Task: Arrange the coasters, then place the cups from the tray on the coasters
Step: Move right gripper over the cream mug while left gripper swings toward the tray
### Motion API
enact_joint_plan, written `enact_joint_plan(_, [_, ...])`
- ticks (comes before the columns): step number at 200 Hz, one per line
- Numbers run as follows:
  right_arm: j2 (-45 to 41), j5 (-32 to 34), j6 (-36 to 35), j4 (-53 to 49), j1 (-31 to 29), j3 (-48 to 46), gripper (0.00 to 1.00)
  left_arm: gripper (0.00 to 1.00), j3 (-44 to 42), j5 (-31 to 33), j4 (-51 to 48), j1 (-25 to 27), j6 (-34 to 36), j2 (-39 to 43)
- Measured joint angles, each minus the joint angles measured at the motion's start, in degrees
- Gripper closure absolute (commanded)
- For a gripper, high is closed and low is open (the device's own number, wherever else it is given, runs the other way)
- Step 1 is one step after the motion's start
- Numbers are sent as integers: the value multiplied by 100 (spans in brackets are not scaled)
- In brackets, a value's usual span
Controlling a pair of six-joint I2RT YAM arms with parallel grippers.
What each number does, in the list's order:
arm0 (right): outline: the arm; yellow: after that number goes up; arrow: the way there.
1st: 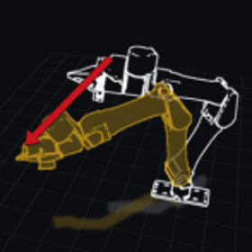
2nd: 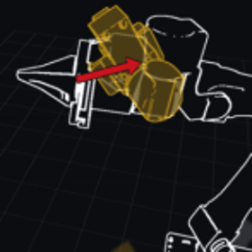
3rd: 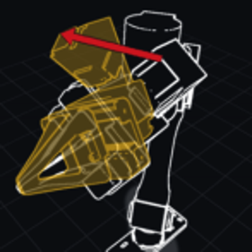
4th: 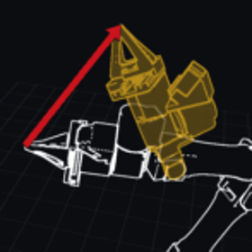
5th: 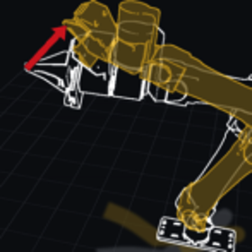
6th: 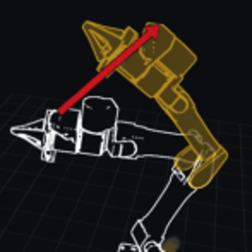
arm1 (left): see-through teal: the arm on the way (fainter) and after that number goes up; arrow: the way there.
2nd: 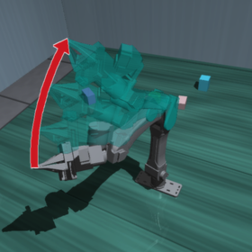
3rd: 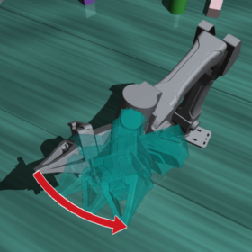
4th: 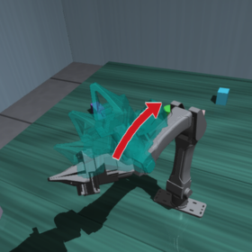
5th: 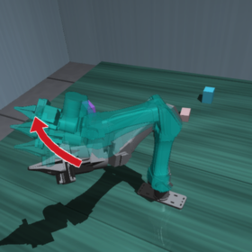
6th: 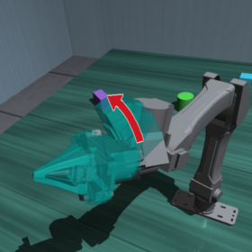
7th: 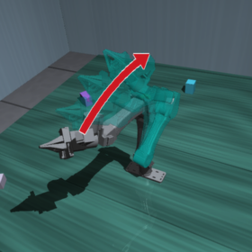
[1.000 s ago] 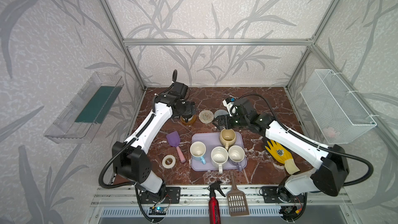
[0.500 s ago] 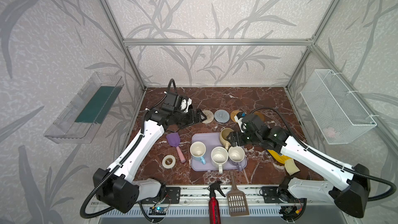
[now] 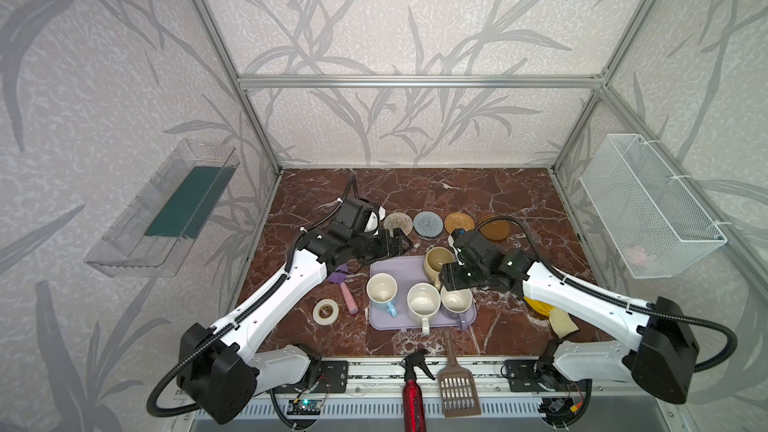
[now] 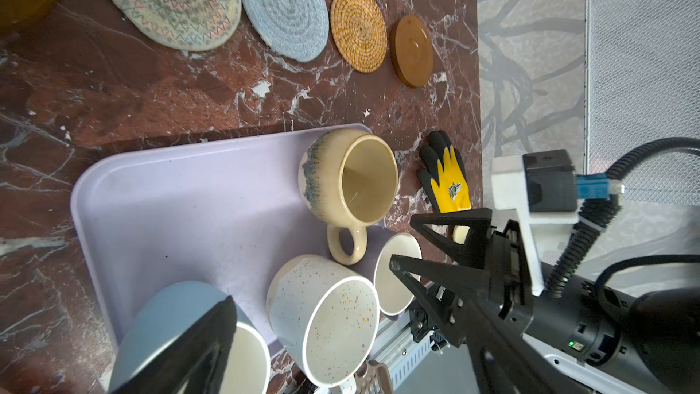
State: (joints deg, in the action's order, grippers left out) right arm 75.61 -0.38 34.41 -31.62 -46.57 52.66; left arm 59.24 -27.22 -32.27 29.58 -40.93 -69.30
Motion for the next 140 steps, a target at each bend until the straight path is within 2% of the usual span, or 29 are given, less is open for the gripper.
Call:
enact_joint_plan(59, [396,101,-17,26,-7,83,44,5,-396,48,444,37,-136,9])
enact_joint_plan(140, [662,98,-17,157,-39,118,41,5,-433,15,778,48,-179,-188])
